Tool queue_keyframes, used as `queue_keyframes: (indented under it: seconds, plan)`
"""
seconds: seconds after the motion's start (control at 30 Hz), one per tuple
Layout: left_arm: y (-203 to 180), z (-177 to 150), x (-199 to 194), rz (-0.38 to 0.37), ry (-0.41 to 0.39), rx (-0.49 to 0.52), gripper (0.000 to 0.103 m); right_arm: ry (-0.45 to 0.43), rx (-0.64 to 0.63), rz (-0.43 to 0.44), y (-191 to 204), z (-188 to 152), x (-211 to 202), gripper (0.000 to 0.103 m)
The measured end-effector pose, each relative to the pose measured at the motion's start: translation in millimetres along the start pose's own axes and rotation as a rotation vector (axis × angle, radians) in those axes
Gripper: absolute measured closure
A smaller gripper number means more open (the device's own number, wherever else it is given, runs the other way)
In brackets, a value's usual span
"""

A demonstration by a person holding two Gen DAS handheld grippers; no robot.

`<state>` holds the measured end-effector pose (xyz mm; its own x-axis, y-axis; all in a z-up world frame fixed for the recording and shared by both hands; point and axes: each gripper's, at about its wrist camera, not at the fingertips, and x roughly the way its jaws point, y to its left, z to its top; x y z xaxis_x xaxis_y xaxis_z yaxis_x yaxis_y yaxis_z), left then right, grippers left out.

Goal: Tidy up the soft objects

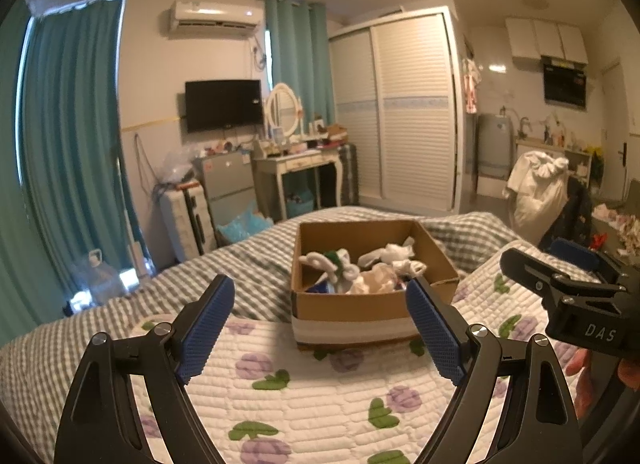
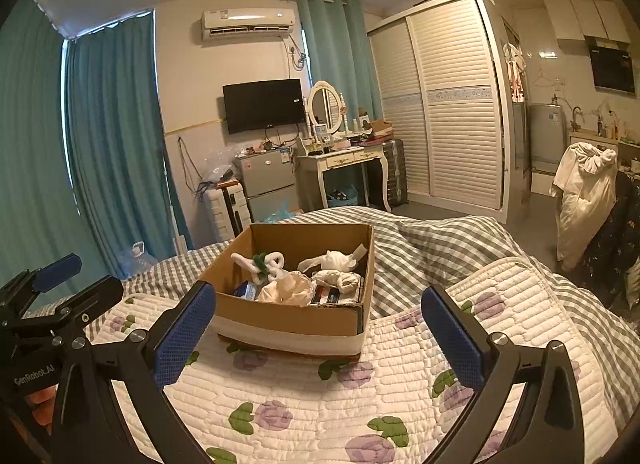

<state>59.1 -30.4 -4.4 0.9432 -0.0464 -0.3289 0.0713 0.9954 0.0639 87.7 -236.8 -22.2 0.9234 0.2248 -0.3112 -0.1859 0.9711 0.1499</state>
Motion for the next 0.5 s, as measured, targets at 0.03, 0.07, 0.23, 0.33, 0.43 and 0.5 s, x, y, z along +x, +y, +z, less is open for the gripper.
queue_keyframes:
  seconds: [0.03, 0.07, 0.23, 0.33, 0.43, 0.5]
  plan:
    - [0.8, -0.1, 0.0, 0.002, -0.001, -0.001, 0.014, 0.001, -0.002, 0.000, -0.1, 0.0, -0.3, 0.000]
    - [1.8, 0.0, 0.0, 0.005, -0.002, -0.003, 0.014, 0.003, -0.007, -0.001, 0.3, -0.7, 0.0, 0.000]
    - [4.1, -0.1, -1.4, 0.007, -0.005, -0.008, 0.014, 0.008, -0.023, 0.000, 3.4, -1.9, 1.1, 0.000]
    - [4.7, 0.1, -1.4, 0.008, -0.004, -0.007, 0.014, 0.006, -0.028, -0.002, 4.4, -2.2, 1.0, 0.000]
    - [6.5, 1.3, -1.9, 0.003, 0.001, -0.016, 0.014, 0.005, -0.026, -0.003, 4.3, -2.2, 0.9, 0.000]
    - [7.2, 2.1, -2.0, 0.002, 0.003, -0.020, 0.014, 0.004, -0.025, -0.004, 4.3, -2.2, 1.1, 0.000]
